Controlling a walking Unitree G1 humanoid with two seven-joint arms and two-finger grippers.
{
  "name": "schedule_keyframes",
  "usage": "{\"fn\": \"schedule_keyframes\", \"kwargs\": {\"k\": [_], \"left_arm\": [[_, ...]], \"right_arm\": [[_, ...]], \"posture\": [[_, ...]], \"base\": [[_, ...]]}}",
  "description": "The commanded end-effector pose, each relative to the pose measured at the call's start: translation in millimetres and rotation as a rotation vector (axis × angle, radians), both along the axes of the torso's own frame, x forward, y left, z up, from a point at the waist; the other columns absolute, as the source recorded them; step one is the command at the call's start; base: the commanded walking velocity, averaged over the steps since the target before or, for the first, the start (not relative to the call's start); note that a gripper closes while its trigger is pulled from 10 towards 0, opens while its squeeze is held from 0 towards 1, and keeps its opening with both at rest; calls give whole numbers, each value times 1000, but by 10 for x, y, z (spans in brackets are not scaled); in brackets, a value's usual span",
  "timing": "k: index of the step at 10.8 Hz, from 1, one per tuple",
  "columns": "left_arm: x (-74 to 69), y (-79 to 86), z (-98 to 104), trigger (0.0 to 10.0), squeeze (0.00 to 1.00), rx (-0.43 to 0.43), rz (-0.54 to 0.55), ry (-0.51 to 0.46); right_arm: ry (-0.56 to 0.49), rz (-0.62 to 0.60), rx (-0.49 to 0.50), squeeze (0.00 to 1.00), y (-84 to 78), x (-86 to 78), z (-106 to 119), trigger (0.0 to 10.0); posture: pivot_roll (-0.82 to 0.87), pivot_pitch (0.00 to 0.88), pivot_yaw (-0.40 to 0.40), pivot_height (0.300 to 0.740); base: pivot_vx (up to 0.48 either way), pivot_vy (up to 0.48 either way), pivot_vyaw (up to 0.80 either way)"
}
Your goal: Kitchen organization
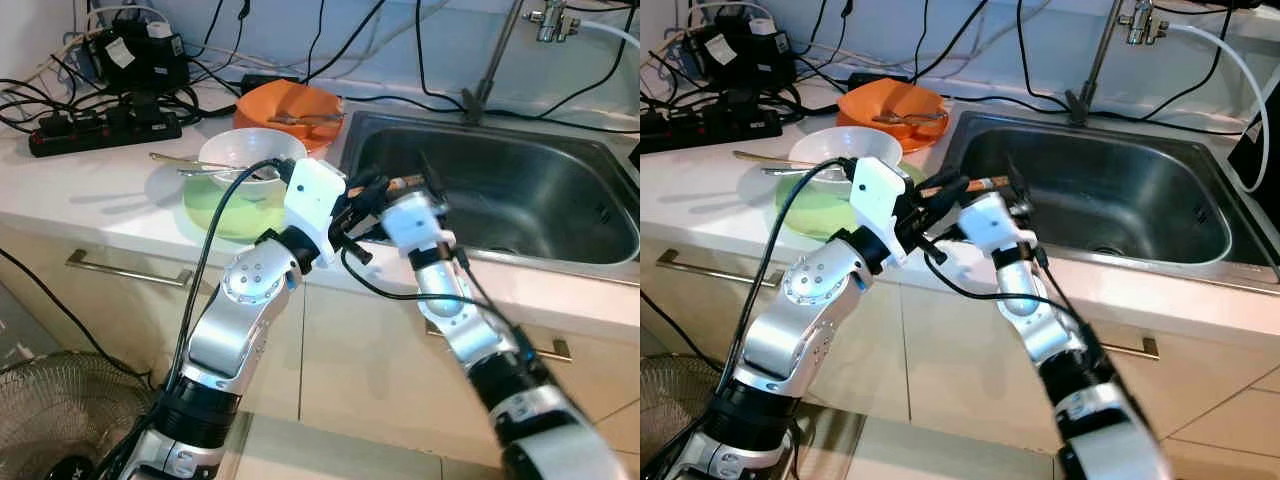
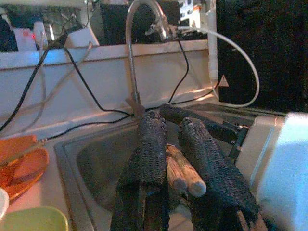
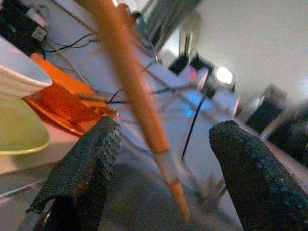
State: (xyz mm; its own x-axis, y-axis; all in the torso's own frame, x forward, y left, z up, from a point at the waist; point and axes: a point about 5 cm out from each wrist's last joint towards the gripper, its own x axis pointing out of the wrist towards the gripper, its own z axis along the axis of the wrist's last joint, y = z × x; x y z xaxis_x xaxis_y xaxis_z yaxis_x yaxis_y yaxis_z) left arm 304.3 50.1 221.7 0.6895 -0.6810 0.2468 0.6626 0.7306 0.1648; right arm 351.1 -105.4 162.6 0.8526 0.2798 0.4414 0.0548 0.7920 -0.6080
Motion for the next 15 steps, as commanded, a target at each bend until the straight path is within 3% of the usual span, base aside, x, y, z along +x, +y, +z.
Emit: {"fn": "schedule_keyframes", "kwargs": {"k": [1, 6, 7, 11, 13, 15], "left_arm": [[-8, -24, 103, 10000, 0, 3, -11, -35], [0, -18, 123, 10000, 0, -4, 2, -36], [5, -9, 134, 10000, 0, -4, 6, -40], [33, 5, 193, 10000, 0, -28, 31, -58], [15, -7, 236, 10000, 0, -64, 5, -47], [-2, -23, 214, 10000, 0, -45, -22, -34]], "right_arm": [[-46, -3, -67, 0, 19, 23, 72, 10000], [-98, -41, -176, 0, -45, 83, 134, 10000], [-95, -48, -183, 0, -65, 86, 116, 0], [-104, -55, -219, 0, -91, 97, 109, 0], [-106, -55, -215, 0, -64, 93, 95, 0], [-111, -61, -212, 0, -56, 91, 93, 0]], "posture": [[222, 0, -15, 740], [221, 0, -17, 740], [223, 0, -17, 740], [221, 0, -13, 740], [222, 0, -11, 740], [222, 0, -9, 740]], "base": [[0, 0, 0], [0, 0, 0], [0, 0, 0], [0, 0, 0], [0, 0, 0], [0, 0, 0]]}}
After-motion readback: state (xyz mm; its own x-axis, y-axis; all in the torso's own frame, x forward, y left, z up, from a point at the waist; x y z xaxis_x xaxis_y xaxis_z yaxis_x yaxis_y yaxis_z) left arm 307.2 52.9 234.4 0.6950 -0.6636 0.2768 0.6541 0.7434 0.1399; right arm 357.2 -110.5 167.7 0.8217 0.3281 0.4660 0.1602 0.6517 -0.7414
